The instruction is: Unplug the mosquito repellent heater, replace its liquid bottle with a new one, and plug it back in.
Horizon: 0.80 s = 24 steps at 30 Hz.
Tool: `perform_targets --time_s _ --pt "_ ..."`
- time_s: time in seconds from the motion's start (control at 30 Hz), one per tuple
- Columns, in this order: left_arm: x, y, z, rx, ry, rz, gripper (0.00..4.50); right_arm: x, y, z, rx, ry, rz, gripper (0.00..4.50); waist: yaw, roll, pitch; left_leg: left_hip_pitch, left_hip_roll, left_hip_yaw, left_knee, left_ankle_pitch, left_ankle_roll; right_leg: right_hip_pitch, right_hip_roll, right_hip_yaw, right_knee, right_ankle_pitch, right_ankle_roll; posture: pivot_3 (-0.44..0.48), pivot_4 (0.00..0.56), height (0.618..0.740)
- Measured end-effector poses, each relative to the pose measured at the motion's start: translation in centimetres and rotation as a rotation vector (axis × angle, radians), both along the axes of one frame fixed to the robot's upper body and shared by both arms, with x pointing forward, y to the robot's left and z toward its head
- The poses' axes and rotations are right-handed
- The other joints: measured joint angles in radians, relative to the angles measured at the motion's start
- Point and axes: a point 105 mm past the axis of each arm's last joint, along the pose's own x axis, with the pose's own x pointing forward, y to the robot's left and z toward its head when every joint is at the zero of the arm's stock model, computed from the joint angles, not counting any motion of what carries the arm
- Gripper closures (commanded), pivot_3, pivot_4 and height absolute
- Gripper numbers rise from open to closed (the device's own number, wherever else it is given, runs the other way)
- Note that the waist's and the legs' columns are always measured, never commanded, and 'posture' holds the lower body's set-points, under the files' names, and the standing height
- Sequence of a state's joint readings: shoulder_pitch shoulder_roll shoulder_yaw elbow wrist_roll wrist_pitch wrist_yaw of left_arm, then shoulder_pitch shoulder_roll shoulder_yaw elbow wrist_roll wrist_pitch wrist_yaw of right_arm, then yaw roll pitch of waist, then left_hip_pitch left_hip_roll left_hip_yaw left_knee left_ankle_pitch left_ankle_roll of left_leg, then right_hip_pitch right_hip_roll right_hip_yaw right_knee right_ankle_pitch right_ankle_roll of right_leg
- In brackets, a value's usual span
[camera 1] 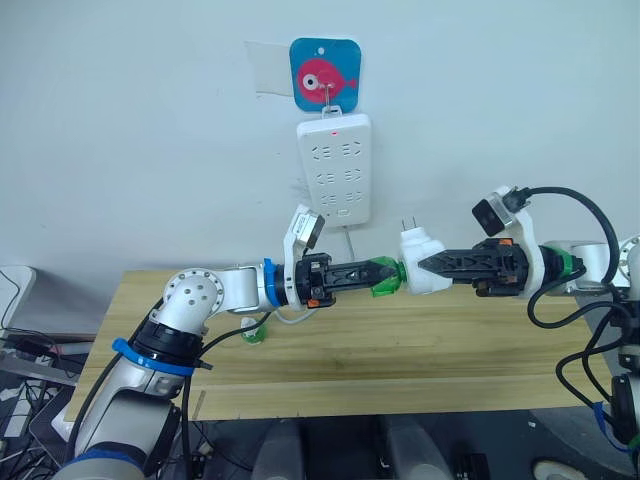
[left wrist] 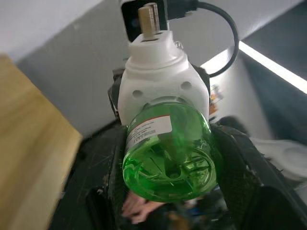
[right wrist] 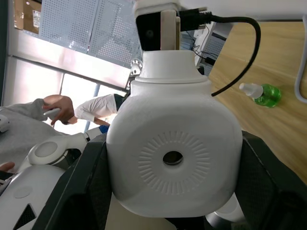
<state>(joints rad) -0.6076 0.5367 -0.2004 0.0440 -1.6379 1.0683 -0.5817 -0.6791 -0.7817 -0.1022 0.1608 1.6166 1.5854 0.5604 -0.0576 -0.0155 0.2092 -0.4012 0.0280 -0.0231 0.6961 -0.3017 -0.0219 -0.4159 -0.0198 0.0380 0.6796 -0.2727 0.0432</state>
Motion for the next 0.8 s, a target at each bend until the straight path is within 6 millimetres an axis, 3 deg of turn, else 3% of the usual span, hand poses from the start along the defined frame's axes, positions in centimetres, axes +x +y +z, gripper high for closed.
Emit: perform_targets --time_s 0.13,0.3,0.4,0.47,0.6,0.7,0.8 --pt "0.6 0.6 1.4 -0.071 0.009 0.050 0.06 0.1 0.0 -1.4 -0.048 0.045 -0.014 1.54 0.002 0.000 0.000 0.000 -0.001 0.001 0.000 0.000 0.000 0.000 -0.001 0.001 0.000 0.000 0.000 -0.084 0.186 0.740" --pt "1.2 1.5 0.9 -0.033 0.002 0.120 0.02 0.5 -0.4 -1.6 -0.045 0.065 -0.039 1.54 0.002 0.000 0.000 0.000 -0.001 0.001 0.000 0.000 0.000 0.000 -0.001 0.001 0.000 0.000 0.000 -0.082 0.192 0.740" --pt "1.1 3.0 -0.5 0.108 -0.120 0.193 0.02 0.8 -0.8 -1.6 -0.034 0.076 -0.067 1.54 0.000 0.000 0.000 0.000 -0.001 0.002 -0.001 0.000 0.000 -0.001 0.000 0.002 -0.001 0.000 0.000 -0.082 0.193 0.740" --pt "1.0 3.9 -0.7 0.193 -0.272 0.232 0.02 1.1 -1.0 -1.8 -0.034 0.090 -0.087 1.54 0.001 0.000 0.000 0.000 -0.001 0.003 -0.001 0.000 0.000 -0.002 0.000 0.002 0.000 0.000 -0.001 -0.072 0.198 0.740" --pt "-0.2 3.9 -0.3 0.298 -0.784 0.258 0.02 2.3 -2.0 -1.9 0.004 0.132 -0.160 1.54 0.007 0.000 0.000 0.000 -0.001 0.007 -0.002 0.000 -0.001 -0.002 -0.001 0.005 -0.001 0.000 -0.001 -0.062 0.198 0.740" --pt "0.3 3.6 0.0 0.338 -1.080 0.327 0.02 2.7 -2.0 -1.7 0.021 0.137 -0.170 1.54 0.016 0.000 0.000 0.000 -0.001 0.009 -0.001 0.000 0.000 -0.002 -0.001 0.005 -0.001 0.000 -0.001 -0.057 0.198 0.740" --pt "0.9 3.7 -0.2 0.402 -1.519 0.388 0.02 2.8 -1.8 -1.8 0.028 0.151 -0.165 1.54 0.026 0.000 0.000 0.000 -0.001 0.010 -0.002 0.000 0.000 -0.002 -0.001 0.005 -0.002 0.000 -0.001 -0.054 0.200 0.740"
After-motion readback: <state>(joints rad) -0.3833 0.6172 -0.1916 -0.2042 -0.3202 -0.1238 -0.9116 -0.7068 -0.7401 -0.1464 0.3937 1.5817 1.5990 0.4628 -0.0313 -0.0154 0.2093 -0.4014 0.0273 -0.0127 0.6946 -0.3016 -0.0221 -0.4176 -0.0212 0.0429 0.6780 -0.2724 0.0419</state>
